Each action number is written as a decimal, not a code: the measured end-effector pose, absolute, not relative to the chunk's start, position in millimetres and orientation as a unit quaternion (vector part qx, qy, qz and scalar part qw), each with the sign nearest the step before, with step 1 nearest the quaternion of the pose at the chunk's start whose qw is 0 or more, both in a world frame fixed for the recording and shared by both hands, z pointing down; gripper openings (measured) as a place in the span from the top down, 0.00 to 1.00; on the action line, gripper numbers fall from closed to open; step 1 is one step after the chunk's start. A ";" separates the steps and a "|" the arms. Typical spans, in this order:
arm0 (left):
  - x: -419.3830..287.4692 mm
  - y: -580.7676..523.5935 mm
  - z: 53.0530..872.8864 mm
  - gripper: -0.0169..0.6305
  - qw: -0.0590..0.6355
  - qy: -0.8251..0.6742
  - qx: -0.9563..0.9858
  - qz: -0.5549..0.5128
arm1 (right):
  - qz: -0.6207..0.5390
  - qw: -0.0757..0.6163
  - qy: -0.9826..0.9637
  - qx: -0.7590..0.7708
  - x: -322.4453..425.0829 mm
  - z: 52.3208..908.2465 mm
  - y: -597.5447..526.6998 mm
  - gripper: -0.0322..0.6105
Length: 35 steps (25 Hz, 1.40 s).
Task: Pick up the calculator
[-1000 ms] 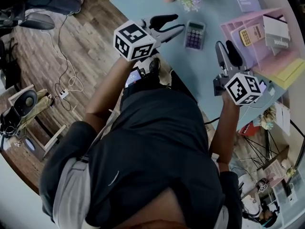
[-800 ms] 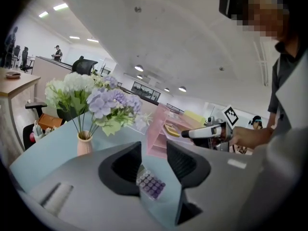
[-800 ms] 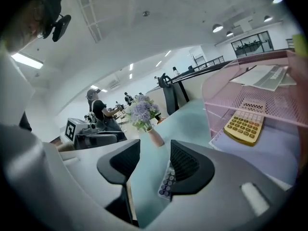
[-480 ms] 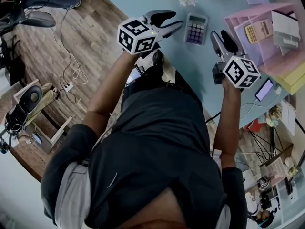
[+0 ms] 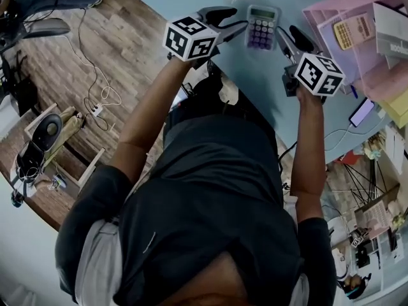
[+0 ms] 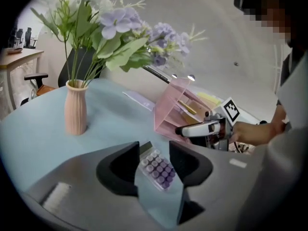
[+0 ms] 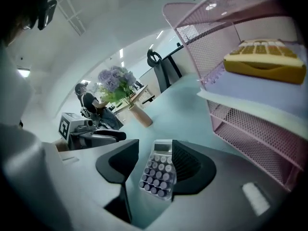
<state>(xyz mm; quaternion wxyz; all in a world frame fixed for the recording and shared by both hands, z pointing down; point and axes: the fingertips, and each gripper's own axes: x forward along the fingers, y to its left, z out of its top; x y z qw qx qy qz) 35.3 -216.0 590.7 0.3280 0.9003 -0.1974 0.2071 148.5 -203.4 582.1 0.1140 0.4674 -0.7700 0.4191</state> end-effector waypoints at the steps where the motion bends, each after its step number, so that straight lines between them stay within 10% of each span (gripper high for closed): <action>1: 37.5 -216.4 596.5 0.65 0.331 -0.197 0.898 0.211 | 0.423 0.117 -0.769 0.466 148.5 587.8 -203.7 0.65; 35: 89.1 -199.0 692.7 0.56 0.366 -0.183 0.864 0.293 | 0.478 0.146 -0.747 0.438 141.1 685.0 -192.0 0.61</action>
